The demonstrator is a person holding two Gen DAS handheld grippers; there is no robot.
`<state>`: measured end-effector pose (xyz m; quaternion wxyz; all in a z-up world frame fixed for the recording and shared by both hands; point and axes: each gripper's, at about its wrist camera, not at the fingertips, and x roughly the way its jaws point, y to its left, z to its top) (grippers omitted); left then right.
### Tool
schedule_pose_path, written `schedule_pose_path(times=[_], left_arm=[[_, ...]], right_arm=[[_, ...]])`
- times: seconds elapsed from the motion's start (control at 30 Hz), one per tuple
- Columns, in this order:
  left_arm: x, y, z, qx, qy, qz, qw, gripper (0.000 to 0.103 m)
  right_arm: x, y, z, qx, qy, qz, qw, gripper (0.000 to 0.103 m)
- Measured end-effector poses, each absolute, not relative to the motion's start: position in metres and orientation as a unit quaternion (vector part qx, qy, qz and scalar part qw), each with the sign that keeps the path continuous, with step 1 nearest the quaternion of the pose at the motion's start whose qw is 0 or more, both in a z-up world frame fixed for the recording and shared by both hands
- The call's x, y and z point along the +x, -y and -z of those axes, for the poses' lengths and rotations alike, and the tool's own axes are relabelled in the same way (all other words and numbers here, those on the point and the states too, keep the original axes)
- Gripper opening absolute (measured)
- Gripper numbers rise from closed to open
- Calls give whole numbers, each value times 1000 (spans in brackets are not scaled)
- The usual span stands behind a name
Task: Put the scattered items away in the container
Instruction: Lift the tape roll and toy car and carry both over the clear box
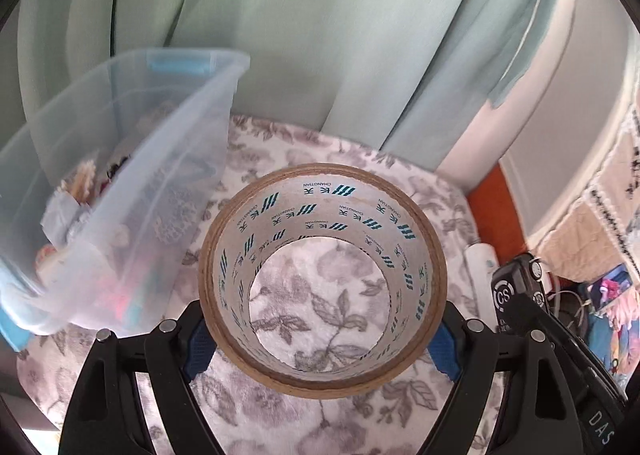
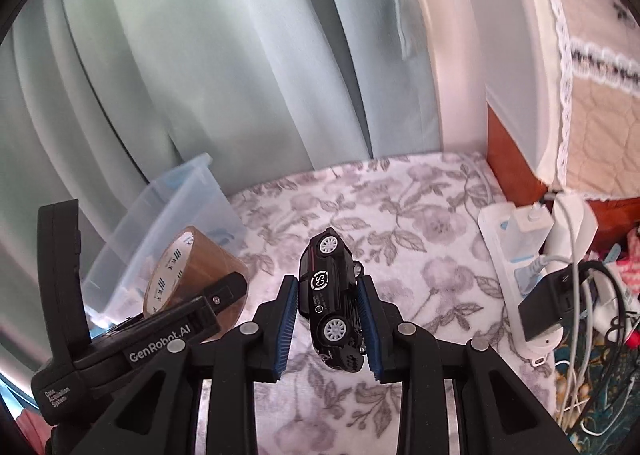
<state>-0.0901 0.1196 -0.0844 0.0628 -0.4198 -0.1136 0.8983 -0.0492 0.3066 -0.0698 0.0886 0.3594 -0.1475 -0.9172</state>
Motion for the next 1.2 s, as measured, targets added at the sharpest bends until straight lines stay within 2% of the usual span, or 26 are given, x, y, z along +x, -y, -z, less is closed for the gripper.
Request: schedule_pose_path(times=[0.53, 0.9, 1.2], left_arm=[[-28, -67, -20, -309, 130, -938, 92, 86], [-16, -7, -43, -264, 153, -950, 71, 86], [-22, 45, -35, -267, 166, -949, 34, 86]], right_arm=[[-5, -235, -42, 251, 107, 953, 134, 33], [2, -174, -71, 222, 68, 957, 176, 33], [-15, -119, -62, 240, 38, 947, 212, 33]])
